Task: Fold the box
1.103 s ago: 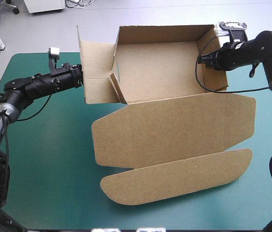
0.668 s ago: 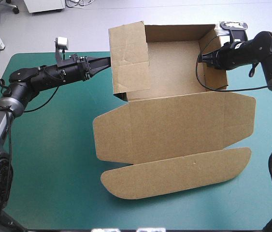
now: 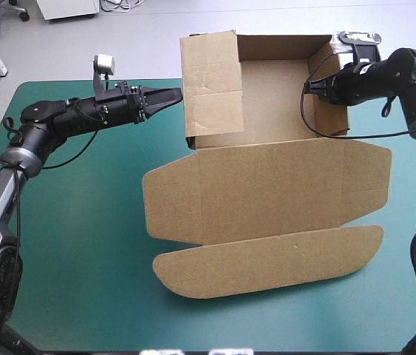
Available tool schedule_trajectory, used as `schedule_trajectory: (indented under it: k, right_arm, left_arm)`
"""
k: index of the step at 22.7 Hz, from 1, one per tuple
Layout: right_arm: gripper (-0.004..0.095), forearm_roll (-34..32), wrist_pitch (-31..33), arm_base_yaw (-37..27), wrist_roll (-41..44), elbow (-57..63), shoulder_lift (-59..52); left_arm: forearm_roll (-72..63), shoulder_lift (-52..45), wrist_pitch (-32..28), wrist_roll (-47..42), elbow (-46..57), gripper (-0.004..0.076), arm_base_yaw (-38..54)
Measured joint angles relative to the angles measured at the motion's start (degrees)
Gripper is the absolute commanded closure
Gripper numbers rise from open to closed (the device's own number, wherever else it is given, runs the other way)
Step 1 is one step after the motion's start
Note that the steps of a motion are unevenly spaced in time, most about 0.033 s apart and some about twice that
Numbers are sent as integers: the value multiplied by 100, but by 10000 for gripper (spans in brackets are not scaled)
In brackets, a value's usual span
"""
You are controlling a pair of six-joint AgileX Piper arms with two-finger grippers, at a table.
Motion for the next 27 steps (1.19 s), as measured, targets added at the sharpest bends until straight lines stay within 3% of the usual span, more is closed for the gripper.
schedule_trajectory:
  k: [16,20,23,27]
  right_arm:
    - [925,-138,0,0,220,0,0]
    - [925,-86,10,0,264,0,112]
    - [925,-91,12,0,276,0,163]
    - [925,-85,0,0,276,0,163]
  left_arm:
    - [2078,-60,132,-1122,-1463,557,-443]
    - [2658,-60,230,-1347,-2374,557,-443]
    - [4673,-142,319,-2022,-3445,557,-443]
    - [6549,-326,283,-2711,-3577,557,53]
